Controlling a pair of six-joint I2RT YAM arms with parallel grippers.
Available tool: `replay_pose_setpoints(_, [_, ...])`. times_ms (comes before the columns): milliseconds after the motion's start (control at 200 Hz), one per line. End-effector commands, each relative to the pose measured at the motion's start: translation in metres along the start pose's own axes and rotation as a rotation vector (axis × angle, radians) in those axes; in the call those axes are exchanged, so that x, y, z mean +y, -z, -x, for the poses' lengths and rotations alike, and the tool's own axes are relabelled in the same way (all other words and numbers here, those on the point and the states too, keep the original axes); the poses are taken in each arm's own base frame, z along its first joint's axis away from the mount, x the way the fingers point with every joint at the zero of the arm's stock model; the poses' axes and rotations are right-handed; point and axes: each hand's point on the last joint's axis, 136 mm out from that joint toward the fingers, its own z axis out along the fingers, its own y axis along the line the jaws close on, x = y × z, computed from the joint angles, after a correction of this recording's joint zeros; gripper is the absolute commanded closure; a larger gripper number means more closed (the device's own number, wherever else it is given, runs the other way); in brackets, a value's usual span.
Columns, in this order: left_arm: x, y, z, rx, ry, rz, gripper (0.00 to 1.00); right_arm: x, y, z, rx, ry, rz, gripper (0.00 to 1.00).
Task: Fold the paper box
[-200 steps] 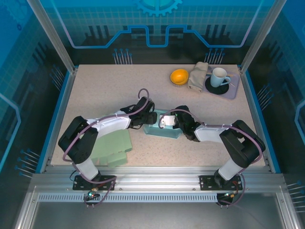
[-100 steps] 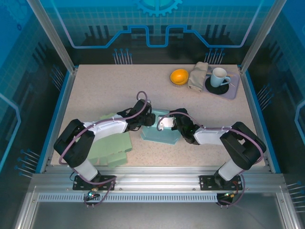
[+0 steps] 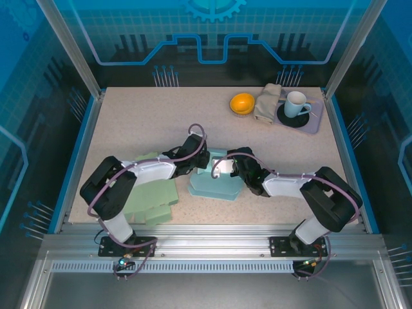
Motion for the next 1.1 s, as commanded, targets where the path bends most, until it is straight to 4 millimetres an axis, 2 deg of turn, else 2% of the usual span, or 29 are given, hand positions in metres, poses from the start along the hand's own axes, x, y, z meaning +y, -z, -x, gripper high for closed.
replay_pose_setpoints(0, [0.006,-0.004,-0.004,-0.015,-0.013,0.015,0.71,0.019,0.005,0.001,-0.003,0.039,0.061,1.0])
replay_pose_setpoints(110, [0.016,-0.006,-0.008,-0.01,-0.041,0.066,0.85,0.019,0.006,0.001,-0.007,0.039,0.061,1.0])
replay_pose_setpoints(265, [0.046,-0.008,-0.012,0.015,-0.065,0.251,0.99,0.018,0.004,-0.001,0.014,0.038,0.054,1.0])
replay_pose_setpoints(390, [0.069,-0.002,-0.012,0.02,-0.083,0.407,1.0,0.013,0.004,-0.003,0.027,0.033,0.036,1.0])
replay_pose_setpoints(515, [0.078,0.001,-0.014,0.026,-0.078,0.458,1.0,0.012,0.005,-0.004,0.035,0.027,0.035,1.0])
replay_pose_setpoints(555, [0.075,-0.001,-0.015,0.028,-0.073,0.438,1.0,0.013,0.005,-0.005,0.037,0.024,0.039,1.0])
replay_pose_setpoints(600, [0.062,-0.006,-0.015,0.029,-0.072,0.359,1.0,0.014,0.004,-0.005,0.038,0.021,0.046,1.0])
replay_pose_setpoints(740, [0.022,-0.011,-0.017,0.04,-0.058,0.125,0.81,0.017,0.003,-0.006,0.044,0.002,0.055,1.0])
replay_pose_setpoints(900, [0.01,-0.006,-0.007,0.027,-0.028,0.069,0.75,0.019,0.002,-0.007,0.052,-0.015,0.06,1.0])
replay_pose_setpoints(1095, [0.0,0.012,0.003,0.015,0.015,0.007,0.6,0.019,0.003,-0.008,0.058,-0.018,0.06,1.0])
